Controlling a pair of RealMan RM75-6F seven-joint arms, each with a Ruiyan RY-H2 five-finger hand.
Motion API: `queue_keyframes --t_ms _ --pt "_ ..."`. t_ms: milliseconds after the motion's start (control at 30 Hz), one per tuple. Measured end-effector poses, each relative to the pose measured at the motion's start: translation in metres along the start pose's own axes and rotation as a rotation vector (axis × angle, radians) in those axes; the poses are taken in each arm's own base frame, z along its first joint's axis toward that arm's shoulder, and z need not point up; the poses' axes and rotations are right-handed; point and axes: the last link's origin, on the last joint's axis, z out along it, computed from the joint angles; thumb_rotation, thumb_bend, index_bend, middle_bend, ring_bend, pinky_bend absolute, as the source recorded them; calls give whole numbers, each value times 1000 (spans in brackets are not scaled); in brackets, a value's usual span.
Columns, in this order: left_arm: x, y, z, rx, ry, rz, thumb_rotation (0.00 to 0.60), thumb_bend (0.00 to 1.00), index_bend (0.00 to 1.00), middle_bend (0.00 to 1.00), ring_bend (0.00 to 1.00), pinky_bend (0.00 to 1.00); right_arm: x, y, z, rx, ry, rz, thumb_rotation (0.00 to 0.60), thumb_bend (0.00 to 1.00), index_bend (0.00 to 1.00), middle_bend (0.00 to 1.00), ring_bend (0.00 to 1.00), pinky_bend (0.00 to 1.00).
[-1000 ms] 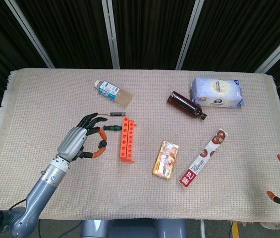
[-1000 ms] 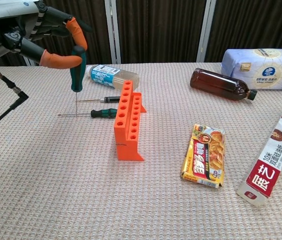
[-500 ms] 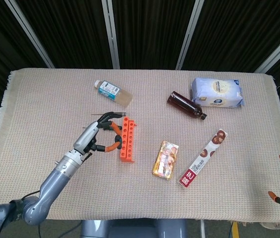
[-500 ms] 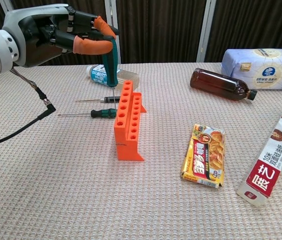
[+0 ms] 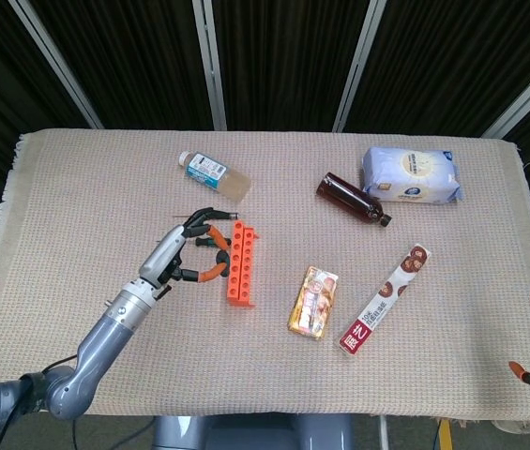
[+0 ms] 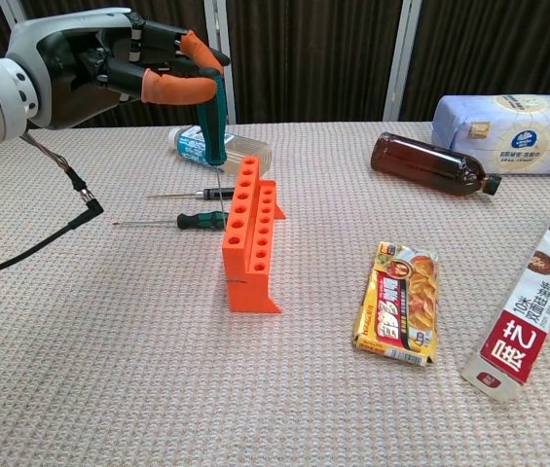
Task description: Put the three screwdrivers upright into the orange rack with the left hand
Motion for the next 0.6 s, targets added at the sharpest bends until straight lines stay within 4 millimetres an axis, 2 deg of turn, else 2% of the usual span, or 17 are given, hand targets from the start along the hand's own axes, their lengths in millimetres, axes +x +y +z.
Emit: queue_keyframes --t_ms 600 --pt "-7 -2 0 15 -32 32 600 449 662 119 0 0 -1 2 1 -5 -4 2 600 0 45 0 0 0"
